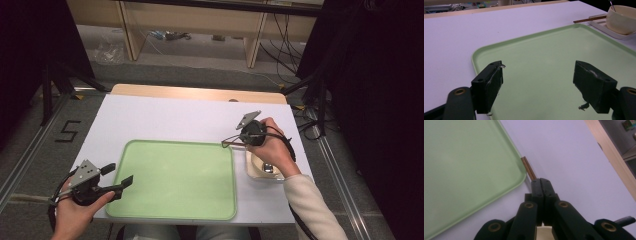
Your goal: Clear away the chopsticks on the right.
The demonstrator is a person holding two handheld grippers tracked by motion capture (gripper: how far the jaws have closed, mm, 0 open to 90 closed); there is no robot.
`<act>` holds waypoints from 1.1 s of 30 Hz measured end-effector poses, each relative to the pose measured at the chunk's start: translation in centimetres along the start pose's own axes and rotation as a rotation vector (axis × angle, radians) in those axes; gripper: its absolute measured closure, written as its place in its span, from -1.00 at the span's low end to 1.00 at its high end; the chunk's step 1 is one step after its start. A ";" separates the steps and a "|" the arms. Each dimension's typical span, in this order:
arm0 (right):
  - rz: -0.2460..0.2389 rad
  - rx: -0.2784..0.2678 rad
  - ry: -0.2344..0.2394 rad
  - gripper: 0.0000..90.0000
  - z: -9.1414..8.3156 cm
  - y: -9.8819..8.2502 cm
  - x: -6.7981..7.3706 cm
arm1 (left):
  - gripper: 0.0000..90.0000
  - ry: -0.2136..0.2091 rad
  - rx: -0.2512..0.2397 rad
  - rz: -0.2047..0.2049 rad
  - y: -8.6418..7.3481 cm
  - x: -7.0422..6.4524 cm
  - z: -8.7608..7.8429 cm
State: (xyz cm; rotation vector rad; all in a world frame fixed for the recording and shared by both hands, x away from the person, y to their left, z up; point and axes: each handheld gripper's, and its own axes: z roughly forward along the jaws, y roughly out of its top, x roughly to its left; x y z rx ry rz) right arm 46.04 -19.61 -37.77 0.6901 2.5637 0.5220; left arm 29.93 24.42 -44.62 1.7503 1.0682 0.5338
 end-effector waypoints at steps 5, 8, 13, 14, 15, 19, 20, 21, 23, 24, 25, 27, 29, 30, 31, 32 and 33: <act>-0.018 0.063 0.014 1.00 1.3 0.8 -0.6 | -0.47 0.002 -0.002 0.002 0.0 0.0 -0.1; -0.059 0.128 0.034 1.00 2.4 1.5 -1.0 | -0.47 0.002 0.000 -0.002 0.0 0.0 0.0; -0.145 0.242 0.066 1.00 4.5 2.6 -1.4 | -0.46 0.002 0.001 0.001 0.0 0.1 -0.1; -0.145 0.242 0.066 1.00 4.5 2.6 -1.4 | -0.46 0.001 0.001 -0.001 0.0 0.1 -0.1; -0.210 0.256 0.055 1.00 4.9 2.8 -1.8 | -0.46 0.002 0.003 0.000 0.0 0.1 -0.1; -0.269 0.330 0.064 1.00 6.3 3.4 -2.1 | -0.46 0.001 0.001 0.000 0.0 0.1 -0.1; -0.265 0.338 0.064 1.00 6.6 3.5 -2.0 | -0.46 0.001 0.000 0.000 0.0 0.1 -0.1; -0.265 0.338 0.064 1.00 6.6 3.5 -2.0 | -0.46 0.000 -0.001 -0.001 0.0 0.1 -0.1; -0.302 0.381 0.056 1.00 7.3 3.6 -1.9 | -0.45 -0.004 -0.006 -0.003 -0.1 0.1 0.0; -0.312 0.394 0.061 1.00 7.5 3.7 -1.9 | -0.45 -0.004 -0.004 -0.003 -0.1 0.1 0.0; -0.312 0.394 0.061 1.00 7.5 3.7 -1.9 | -0.45 -0.004 -0.004 -0.003 -0.1 0.1 0.0; -0.336 0.426 0.058 1.00 8.2 3.7 -1.8 | -0.45 -0.001 -0.004 -0.002 0.0 0.1 -0.1; -0.339 0.435 0.064 1.00 8.4 3.6 -1.8 | -0.45 -0.001 -0.008 0.000 0.0 0.1 -0.1; -0.348 0.454 0.058 1.00 8.7 3.6 -1.8 | -0.45 -0.001 -0.008 -0.001 0.0 0.1 -0.1; -0.349 0.455 0.057 1.00 8.8 3.5 -1.9 | -0.45 -0.001 -0.007 -0.001 0.0 0.1 -0.1; -0.349 0.456 0.060 1.00 8.9 3.4 -1.9 | -0.45 -0.001 -0.007 -0.001 0.0 0.1 -0.1; -0.350 0.457 0.062 1.00 8.9 3.4 -1.9 | -0.45 -0.001 -0.005 -0.003 0.0 0.1 -0.1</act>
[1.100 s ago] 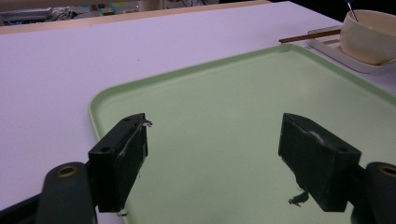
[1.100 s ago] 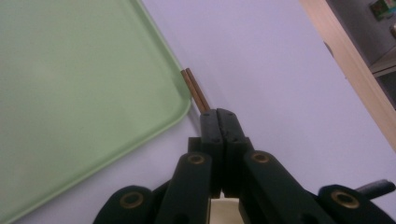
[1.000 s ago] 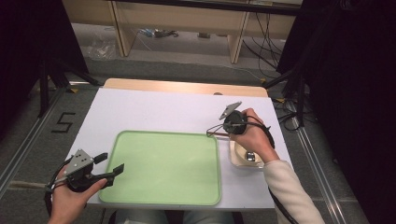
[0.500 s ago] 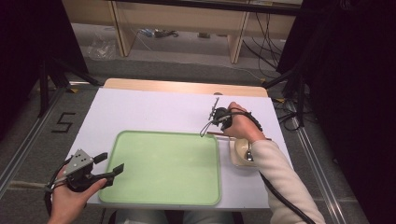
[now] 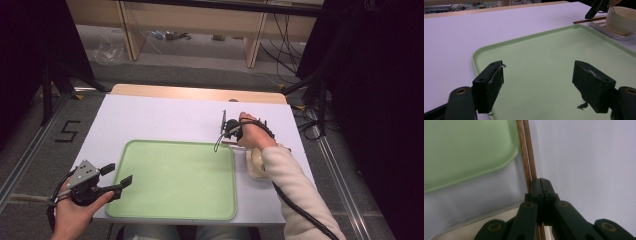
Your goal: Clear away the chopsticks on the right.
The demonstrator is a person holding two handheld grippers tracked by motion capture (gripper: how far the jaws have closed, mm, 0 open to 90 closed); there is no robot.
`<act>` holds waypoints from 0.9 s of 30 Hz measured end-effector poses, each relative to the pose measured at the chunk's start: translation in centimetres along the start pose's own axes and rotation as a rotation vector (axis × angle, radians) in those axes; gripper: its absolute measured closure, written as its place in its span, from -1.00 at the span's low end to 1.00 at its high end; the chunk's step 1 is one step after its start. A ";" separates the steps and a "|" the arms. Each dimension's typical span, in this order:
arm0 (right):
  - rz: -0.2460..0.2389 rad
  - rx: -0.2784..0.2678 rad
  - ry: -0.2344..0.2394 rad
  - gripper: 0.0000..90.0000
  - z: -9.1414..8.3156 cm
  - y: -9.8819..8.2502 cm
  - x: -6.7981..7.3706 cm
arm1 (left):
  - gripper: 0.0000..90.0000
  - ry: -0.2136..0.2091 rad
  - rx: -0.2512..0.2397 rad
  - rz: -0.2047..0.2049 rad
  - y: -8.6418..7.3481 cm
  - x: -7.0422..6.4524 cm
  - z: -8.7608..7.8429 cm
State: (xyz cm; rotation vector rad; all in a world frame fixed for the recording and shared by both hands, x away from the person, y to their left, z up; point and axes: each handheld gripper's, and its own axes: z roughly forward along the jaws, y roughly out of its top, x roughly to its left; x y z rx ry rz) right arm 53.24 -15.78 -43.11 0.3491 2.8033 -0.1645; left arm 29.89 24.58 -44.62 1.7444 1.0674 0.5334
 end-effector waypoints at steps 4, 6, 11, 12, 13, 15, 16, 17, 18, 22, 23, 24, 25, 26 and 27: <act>-0.002 0.007 -0.006 1.00 0.0 -0.3 -0.1 | -0.45 0.000 -0.001 -0.001 0.0 0.0 0.0; 0.008 0.000 -0.003 1.00 0.0 -0.3 -0.1 | -0.45 -0.001 0.000 0.000 0.0 0.0 0.0; 0.017 -0.002 0.007 1.00 0.2 -0.8 -0.1 | -0.45 -0.002 -0.001 0.000 0.0 0.0 0.0; 0.017 -0.004 0.009 1.00 0.2 -0.8 -0.1 | -0.45 0.001 0.002 0.000 0.0 0.0 0.0; 0.017 -0.004 0.009 1.00 0.2 -0.8 -0.1 | -0.45 0.001 0.002 0.000 0.0 0.0 0.0; 0.011 -0.004 0.012 1.00 0.3 -0.9 -0.1 | -0.45 0.002 0.001 -0.001 0.0 0.0 0.0; 0.012 -0.004 0.013 1.00 0.3 -0.9 -0.1 | -0.45 0.002 0.001 -0.001 0.0 0.0 0.0; 0.014 -0.004 0.012 1.00 0.3 -0.9 -0.2 | -0.45 0.002 0.002 0.000 0.0 0.0 0.0; 0.016 -0.003 0.013 1.00 0.3 -0.9 -0.2 | -0.45 0.002 0.002 0.000 0.0 0.0 0.0; 0.014 -0.002 0.013 1.00 0.3 -0.9 -0.2 | -0.45 0.002 0.001 -0.001 0.0 0.0 0.0; 0.011 0.000 0.012 1.00 0.3 -0.8 -0.2 | -0.45 0.003 0.001 -0.001 0.0 0.0 0.0; 0.011 0.000 0.012 1.00 0.3 -0.8 -0.2 | -0.45 0.003 0.001 -0.001 0.0 0.0 0.0; 0.012 -0.001 0.012 1.00 0.3 -0.8 -0.2 | -0.45 0.002 0.001 -0.001 0.0 0.0 0.0; 0.012 -0.002 0.011 1.00 0.3 -0.9 -0.2 | -0.45 0.002 0.001 0.000 0.0 0.0 0.0; 0.012 -0.002 0.011 1.00 0.3 -0.9 -0.2 | -0.45 0.002 0.001 0.000 0.0 0.0 0.0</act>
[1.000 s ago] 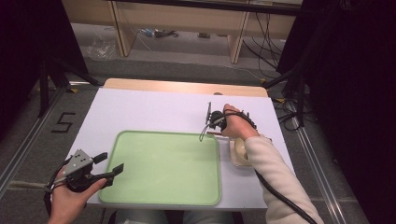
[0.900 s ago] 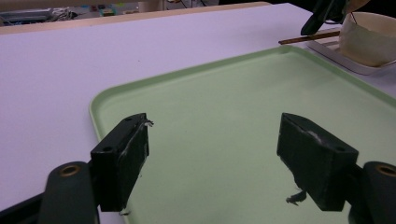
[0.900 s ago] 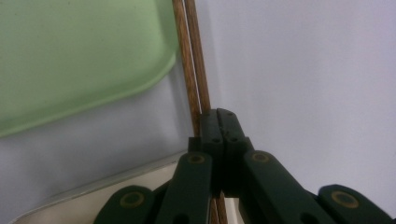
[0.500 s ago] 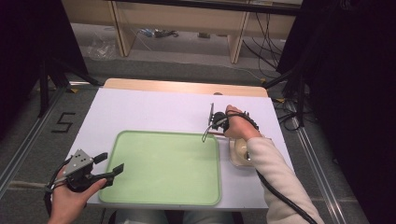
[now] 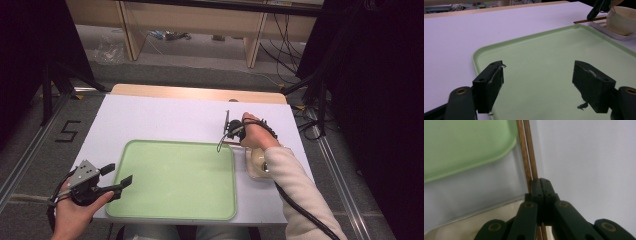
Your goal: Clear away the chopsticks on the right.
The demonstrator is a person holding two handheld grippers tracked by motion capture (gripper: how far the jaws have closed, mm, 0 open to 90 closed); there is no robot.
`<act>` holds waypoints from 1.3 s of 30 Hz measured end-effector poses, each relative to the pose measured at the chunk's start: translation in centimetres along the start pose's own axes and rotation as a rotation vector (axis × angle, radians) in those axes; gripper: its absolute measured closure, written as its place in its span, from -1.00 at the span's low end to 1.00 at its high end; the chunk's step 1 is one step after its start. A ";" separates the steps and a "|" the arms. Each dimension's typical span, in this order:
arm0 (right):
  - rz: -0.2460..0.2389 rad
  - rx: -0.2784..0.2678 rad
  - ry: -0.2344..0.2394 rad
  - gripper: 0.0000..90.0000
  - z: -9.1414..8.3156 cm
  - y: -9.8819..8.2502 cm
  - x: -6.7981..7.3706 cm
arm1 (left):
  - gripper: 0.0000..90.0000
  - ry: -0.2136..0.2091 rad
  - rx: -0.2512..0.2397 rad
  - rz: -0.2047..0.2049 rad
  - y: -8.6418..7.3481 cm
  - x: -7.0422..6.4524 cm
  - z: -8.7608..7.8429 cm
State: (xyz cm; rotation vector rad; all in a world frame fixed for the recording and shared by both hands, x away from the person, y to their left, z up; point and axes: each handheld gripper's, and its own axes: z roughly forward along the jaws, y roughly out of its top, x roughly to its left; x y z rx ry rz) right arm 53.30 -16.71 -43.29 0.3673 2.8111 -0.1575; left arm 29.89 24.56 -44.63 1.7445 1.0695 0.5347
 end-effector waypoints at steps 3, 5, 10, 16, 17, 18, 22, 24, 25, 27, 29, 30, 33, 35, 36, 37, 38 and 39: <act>0.001 0.001 -0.004 1.00 0.0 0.0 0.0 | -0.45 -0.001 0.002 0.000 0.0 0.0 0.0; 0.004 0.002 -0.005 1.00 0.0 0.0 -0.1 | -0.45 -0.001 0.001 -0.001 0.0 0.0 0.0; 0.029 0.011 0.001 1.00 0.0 0.0 0.1 | -0.45 -0.001 0.001 -0.001 0.0 0.0 0.0; 0.033 0.010 -0.003 1.00 0.0 0.0 -0.1 | -0.45 -0.001 0.001 0.000 0.0 0.0 0.0; 0.012 0.006 -0.007 1.00 0.1 -0.1 -0.3 | -0.45 -0.001 0.000 0.000 0.0 0.0 0.0; 0.013 0.001 -0.006 1.00 0.0 -0.1 -0.3 | -0.45 -0.001 0.000 0.000 0.0 0.0 0.0; 0.012 -0.014 0.010 1.00 -0.3 0.0 -0.1 | -0.45 0.000 0.003 0.000 0.0 0.0 0.0; 0.002 -0.013 0.012 1.00 -0.3 0.1 -0.1 | -0.45 -0.006 -0.003 0.001 0.0 0.0 0.0; 0.000 -0.015 0.016 1.00 -0.3 0.1 0.0 | -0.45 -0.002 -0.001 0.000 0.0 0.0 0.0; -0.008 -0.013 0.018 1.00 -0.3 0.2 0.0 | -0.45 0.000 0.001 0.000 0.0 0.0 0.0; -0.013 -0.012 0.013 1.00 -0.4 0.4 0.1 | -0.45 -0.003 -0.003 -0.002 0.0 0.0 0.1; -0.010 -0.010 0.015 1.00 -0.4 0.4 0.1 | -0.45 -0.001 0.000 -0.002 0.0 0.0 0.0; -0.012 -0.006 0.018 1.00 -0.3 0.5 0.1 | -0.45 0.000 0.000 -0.001 0.0 0.0 0.0; -0.009 -0.005 0.019 1.00 -0.1 0.4 0.0 | -0.45 0.000 -0.001 -0.001 0.0 0.0 0.0; -0.009 -0.002 0.016 1.00 -0.1 0.4 0.0 | -0.45 -0.001 0.000 -0.003 0.0 0.0 0.0; -0.009 -0.002 0.016 1.00 -0.1 0.4 0.0 | -0.45 -0.001 0.000 -0.003 0.0 0.0 0.0; -0.004 -0.004 0.017 1.00 0.0 0.4 -0.1 | -0.45 -0.002 0.001 -0.002 0.0 0.0 0.0; -0.001 -0.004 0.015 1.00 0.0 0.3 -0.1 | -0.45 -0.002 0.001 -0.002 0.0 0.0 0.0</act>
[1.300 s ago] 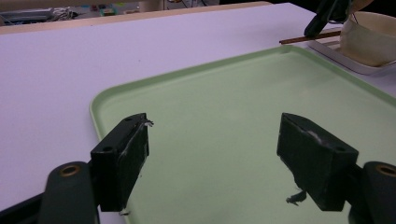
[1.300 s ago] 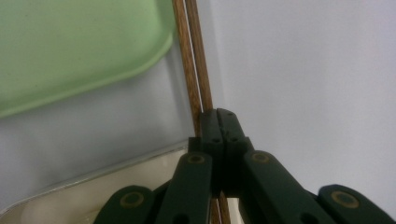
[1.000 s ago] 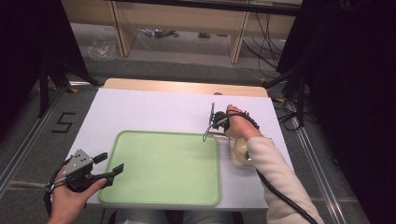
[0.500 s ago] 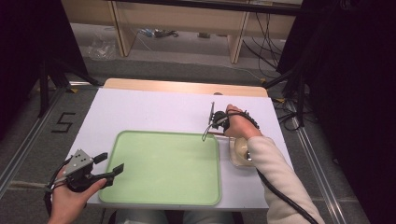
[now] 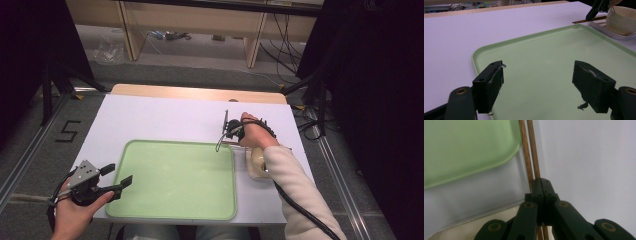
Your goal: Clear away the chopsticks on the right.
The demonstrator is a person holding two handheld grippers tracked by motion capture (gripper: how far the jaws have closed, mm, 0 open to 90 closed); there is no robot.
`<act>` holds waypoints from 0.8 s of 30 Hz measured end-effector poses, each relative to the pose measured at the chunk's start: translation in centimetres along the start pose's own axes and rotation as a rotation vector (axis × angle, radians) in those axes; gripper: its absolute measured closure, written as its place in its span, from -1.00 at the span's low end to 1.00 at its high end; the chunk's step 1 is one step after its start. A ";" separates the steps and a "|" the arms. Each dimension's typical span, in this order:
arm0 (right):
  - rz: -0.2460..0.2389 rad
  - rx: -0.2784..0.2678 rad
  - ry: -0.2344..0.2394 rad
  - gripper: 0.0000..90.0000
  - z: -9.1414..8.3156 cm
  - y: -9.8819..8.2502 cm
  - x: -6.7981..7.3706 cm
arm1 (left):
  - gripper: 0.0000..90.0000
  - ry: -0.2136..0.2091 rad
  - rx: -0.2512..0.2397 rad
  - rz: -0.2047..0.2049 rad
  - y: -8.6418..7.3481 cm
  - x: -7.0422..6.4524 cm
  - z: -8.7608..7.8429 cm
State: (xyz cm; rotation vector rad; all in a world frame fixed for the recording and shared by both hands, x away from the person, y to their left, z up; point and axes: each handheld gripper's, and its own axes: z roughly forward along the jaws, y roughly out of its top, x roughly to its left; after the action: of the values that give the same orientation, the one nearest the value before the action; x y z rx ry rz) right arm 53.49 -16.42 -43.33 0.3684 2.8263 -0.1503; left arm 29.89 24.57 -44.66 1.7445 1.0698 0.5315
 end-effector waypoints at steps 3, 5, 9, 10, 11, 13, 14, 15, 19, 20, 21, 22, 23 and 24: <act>0.003 0.003 -0.002 1.00 0.0 -0.1 -0.1 | -0.45 0.001 -0.002 -0.001 0.0 0.0 0.0; 0.006 0.003 -0.007 1.00 0.0 -0.1 -0.2 | -0.45 0.000 -0.001 -0.001 0.0 0.0 0.0; 0.010 0.004 -0.009 1.00 0.0 -0.2 -0.3 | -0.45 0.001 0.000 0.000 0.0 0.0 0.0; 0.010 0.004 -0.009 1.00 0.0 -0.2 -0.3 | -0.45 0.001 -0.001 0.000 0.0 0.0 0.0; 0.013 0.002 -0.007 1.00 0.1 -0.2 -0.4 | -0.45 0.001 -0.001 -0.001 0.0 0.0 0.0; 0.013 0.007 -0.012 1.00 0.0 -0.2 -0.4 | -0.45 0.001 0.000 0.000 0.0 0.0 0.0; 0.016 0.001 -0.014 1.00 0.0 -0.2 -0.4 | -0.45 0.001 0.000 0.000 0.0 0.0 0.0; 0.016 0.001 -0.014 1.00 0.0 -0.2 -0.4 | -0.45 0.001 0.000 0.000 0.0 0.0 0.0; 0.027 -0.012 -0.021 1.00 -0.2 -0.1 -0.4 | -0.45 0.001 0.001 0.000 0.0 0.0 0.0; 0.021 -0.019 -0.025 0.95 -0.3 -0.1 -0.5 | -0.45 0.001 0.000 0.000 0.0 0.0 0.0; 0.013 -0.025 -0.028 0.88 -0.4 0.0 -0.5 | -0.45 0.001 0.000 0.000 0.0 0.0 0.0; 0.013 -0.025 -0.028 0.88 -0.4 0.0 -0.5 | -0.45 0.001 0.000 0.000 0.0 0.0 0.0; 0.007 -0.033 -0.024 0.86 -0.5 0.0 -0.5 | -0.45 0.000 0.000 -0.001 0.0 0.0 0.0; 0.014 -0.048 -0.009 0.79 -0.6 0.0 -0.6 | -0.45 0.000 0.001 -0.001 0.0 0.0 0.0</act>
State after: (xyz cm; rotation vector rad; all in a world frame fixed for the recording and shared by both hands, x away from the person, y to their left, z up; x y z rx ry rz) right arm 53.85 -16.44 -42.59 0.3754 2.8128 -0.0814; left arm 29.89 24.58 -44.66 1.7445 1.0708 0.5310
